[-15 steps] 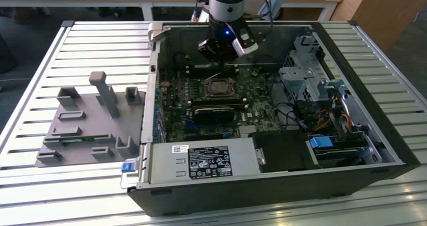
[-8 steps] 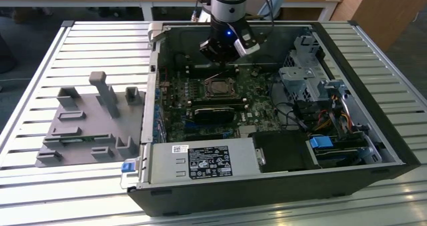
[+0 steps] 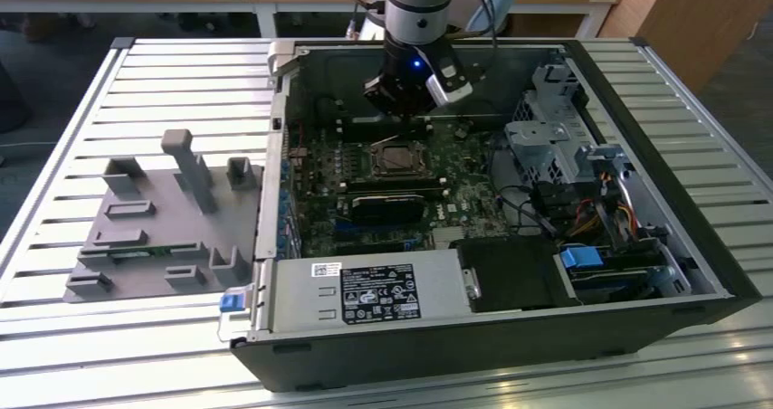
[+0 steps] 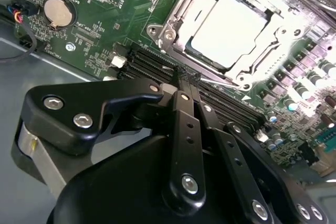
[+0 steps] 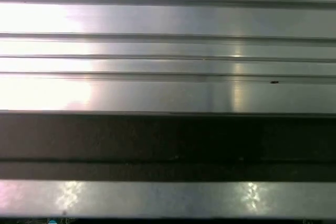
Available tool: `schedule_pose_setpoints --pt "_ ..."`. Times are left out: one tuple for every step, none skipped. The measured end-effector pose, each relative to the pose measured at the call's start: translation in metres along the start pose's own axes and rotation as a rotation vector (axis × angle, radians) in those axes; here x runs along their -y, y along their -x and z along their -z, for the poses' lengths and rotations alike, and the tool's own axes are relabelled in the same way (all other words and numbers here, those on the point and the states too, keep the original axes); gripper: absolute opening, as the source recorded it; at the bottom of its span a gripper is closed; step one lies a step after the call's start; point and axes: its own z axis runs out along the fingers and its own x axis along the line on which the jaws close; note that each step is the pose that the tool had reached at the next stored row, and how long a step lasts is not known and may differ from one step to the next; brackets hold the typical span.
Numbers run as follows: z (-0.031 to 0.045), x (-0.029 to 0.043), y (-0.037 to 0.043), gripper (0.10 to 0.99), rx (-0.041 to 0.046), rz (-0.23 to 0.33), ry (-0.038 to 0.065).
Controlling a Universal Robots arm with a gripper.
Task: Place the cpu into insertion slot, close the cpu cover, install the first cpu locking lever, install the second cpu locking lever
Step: 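Install the first cpu locking lever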
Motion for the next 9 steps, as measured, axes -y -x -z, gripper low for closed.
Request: schedule_pose_setpoints --pt "-0.0011 0.0001 0.0003 0.114 0.0000 0.000 0.000" --pt "-0.0023 0.0002 0.0007 0.114 -0.0001 0.000 0.000" --pt "-0.0033 0.0002 0.0009 0.114 -0.0001 0.000 0.000" --pt "-0.0044 0.0003 0.0011 0.114 -0.0001 0.000 0.000" --pt "-0.0052 0.0004 0.0014 0.114 -0.0002 0.000 0.000" --pt "-0.0059 0.0004 0.0018 0.114 -0.0004 0.000 0.000" --pt "-0.0065 0.0004 0.0023 0.114 -0.0006 0.000 0.000" --pt "-0.0070 0.0005 0.0027 0.114 -0.0008 0.000 0.000" --pt "-0.0075 0.0005 0.0030 0.114 -0.0009 0.000 0.000"
